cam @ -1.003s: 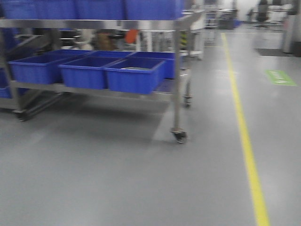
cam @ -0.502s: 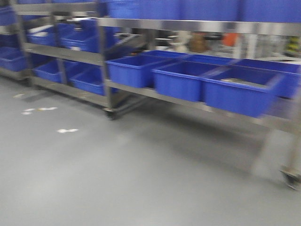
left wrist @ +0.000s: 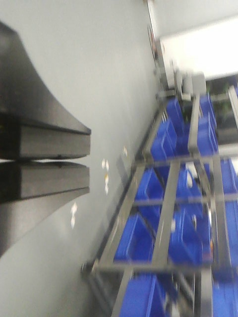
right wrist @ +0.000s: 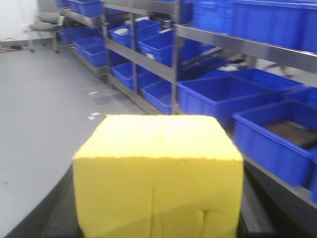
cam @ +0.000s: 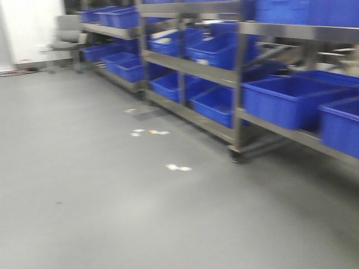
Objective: Place yellow foam block on left shelf second layer
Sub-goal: 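Drive the base along the aisle past the bin shelves, then drive the base up to the shelf of blue bins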
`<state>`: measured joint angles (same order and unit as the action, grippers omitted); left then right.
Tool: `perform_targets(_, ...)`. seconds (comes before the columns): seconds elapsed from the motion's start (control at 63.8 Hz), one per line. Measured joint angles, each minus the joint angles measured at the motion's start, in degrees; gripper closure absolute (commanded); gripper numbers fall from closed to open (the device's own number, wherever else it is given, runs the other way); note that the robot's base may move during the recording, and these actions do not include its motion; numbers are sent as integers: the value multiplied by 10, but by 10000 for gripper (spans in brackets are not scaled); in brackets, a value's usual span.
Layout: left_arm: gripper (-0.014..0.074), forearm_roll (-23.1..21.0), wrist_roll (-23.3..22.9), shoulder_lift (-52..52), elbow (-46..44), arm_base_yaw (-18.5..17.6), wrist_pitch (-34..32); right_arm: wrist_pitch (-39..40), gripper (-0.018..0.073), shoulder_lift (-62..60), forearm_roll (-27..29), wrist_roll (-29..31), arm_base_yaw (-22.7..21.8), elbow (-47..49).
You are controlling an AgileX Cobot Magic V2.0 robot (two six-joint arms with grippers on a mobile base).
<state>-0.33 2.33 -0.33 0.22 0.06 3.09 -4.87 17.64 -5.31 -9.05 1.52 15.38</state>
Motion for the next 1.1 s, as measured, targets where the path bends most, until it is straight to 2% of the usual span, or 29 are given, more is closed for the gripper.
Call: perform_targets(1.097, 472, 0, 0, 0, 0, 0, 0, 0, 96, 0, 0, 0, 0, 0)
